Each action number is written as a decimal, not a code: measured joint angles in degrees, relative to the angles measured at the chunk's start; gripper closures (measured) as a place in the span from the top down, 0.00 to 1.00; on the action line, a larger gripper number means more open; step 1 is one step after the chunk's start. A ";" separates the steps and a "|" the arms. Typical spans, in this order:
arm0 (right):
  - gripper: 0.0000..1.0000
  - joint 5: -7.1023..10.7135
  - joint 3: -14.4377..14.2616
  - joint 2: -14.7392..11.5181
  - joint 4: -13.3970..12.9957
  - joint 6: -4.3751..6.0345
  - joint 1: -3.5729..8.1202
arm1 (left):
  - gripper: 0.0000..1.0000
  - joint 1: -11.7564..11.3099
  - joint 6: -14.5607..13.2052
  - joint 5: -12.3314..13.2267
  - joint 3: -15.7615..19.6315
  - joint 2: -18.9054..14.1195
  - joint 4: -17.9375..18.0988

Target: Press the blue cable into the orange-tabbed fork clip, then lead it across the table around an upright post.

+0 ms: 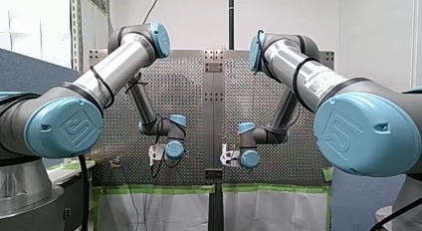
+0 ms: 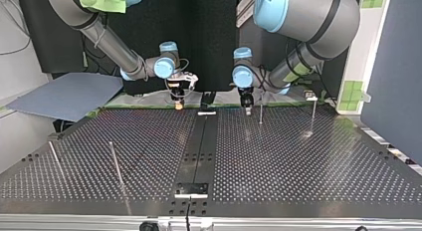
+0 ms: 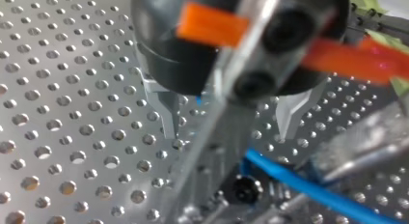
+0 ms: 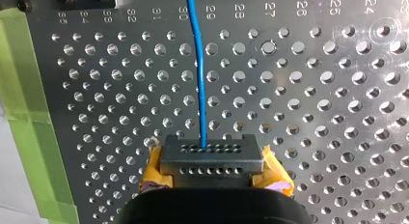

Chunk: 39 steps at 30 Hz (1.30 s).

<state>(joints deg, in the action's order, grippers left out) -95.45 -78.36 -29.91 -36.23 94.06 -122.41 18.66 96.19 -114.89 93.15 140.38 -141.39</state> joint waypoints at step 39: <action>0.00 -0.01 0.00 0.30 0.03 0.00 0.02 | 0.00 0.34 -2.94 -4.89 -0.17 -1.58 -1.52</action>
<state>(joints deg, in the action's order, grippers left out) -95.46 -78.36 -29.60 -36.20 94.06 -122.39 19.00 93.24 -119.78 92.97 138.80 -142.91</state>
